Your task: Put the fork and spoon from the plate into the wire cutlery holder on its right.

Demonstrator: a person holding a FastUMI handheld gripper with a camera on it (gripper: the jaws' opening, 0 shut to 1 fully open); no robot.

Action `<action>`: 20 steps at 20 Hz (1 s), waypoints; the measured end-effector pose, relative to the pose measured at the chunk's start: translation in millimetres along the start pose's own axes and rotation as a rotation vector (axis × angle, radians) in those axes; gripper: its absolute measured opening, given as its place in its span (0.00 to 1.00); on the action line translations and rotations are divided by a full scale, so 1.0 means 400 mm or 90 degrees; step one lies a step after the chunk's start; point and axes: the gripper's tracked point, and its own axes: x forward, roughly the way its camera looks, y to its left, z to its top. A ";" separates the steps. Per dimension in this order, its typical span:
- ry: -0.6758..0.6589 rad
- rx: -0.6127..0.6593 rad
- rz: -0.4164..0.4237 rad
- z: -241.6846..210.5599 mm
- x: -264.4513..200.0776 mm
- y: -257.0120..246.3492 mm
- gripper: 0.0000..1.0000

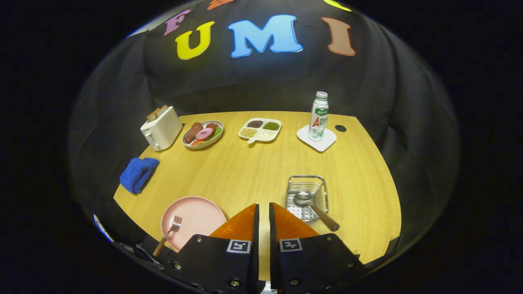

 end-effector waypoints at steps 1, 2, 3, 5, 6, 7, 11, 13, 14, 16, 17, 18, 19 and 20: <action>0.003 -0.009 0.012 -0.008 0.004 0.034 0.11; 0.006 -0.017 0.025 -0.015 0.008 0.068 0.11; 0.011 -0.024 0.038 -0.026 0.015 0.100 0.11; 0.020 -0.035 0.062 -0.046 0.021 0.165 0.11; 0.024 -0.043 0.074 -0.057 0.022 0.197 0.11; 0.029 -0.052 0.085 -0.068 0.028 0.224 0.11; 0.052 -0.074 0.129 -0.117 0.038 0.333 0.11; 0.064 -0.085 0.148 -0.144 0.044 0.379 0.11; 0.071 -0.087 0.156 -0.157 0.045 0.401 0.11; 0.084 -0.087 0.173 -0.188 0.048 0.442 0.11; 0.091 -0.086 0.181 -0.201 0.048 0.461 0.11; 0.096 -0.087 0.187 -0.213 0.047 0.478 0.11; 0.102 -0.089 0.194 -0.227 0.049 0.494 0.11; 0.108 -0.091 0.199 -0.239 0.049 0.510 0.11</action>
